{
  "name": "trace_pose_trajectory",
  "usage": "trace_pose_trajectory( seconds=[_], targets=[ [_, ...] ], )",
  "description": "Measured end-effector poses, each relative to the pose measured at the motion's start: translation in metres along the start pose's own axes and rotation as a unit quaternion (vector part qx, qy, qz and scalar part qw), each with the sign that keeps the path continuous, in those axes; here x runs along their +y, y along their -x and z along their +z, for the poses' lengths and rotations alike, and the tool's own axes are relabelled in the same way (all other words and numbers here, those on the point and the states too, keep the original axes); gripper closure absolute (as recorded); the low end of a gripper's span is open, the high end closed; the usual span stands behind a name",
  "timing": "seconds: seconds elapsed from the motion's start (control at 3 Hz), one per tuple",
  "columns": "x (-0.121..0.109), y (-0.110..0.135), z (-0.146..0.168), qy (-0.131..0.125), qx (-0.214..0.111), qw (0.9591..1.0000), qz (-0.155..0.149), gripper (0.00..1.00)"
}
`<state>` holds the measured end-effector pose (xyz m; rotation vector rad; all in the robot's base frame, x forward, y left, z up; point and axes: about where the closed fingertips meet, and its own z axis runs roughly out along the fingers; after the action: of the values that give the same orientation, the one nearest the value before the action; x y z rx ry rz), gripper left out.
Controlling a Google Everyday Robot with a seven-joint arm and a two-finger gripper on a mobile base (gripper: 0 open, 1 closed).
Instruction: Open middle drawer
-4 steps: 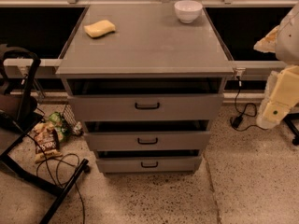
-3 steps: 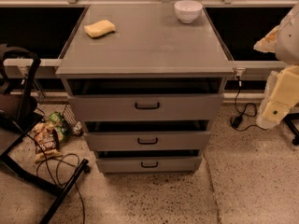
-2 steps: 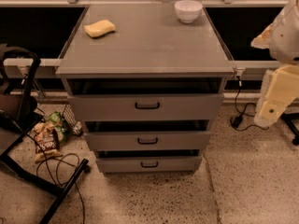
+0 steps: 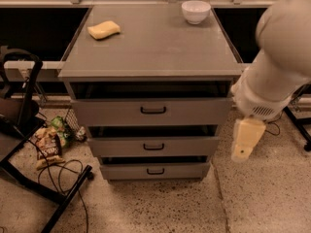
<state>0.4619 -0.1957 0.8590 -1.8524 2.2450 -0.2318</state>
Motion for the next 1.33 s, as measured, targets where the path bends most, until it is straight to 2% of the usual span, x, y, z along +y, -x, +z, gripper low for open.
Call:
trace_pose_trajectory(
  seconds=[0.33,0.67,1.0,1.33],
  targets=[
    [0.007,0.000,0.091,0.015,0.004,0.9999,-0.002,0.00],
    [0.008,0.000,0.153,0.031,-0.001,0.9995,0.007,0.00],
    [0.008,0.001,0.163,0.034,-0.003,0.9994,0.009,0.00],
    [-0.003,0.005,0.178,0.015,0.027,0.9995,-0.006,0.00]
  ],
)
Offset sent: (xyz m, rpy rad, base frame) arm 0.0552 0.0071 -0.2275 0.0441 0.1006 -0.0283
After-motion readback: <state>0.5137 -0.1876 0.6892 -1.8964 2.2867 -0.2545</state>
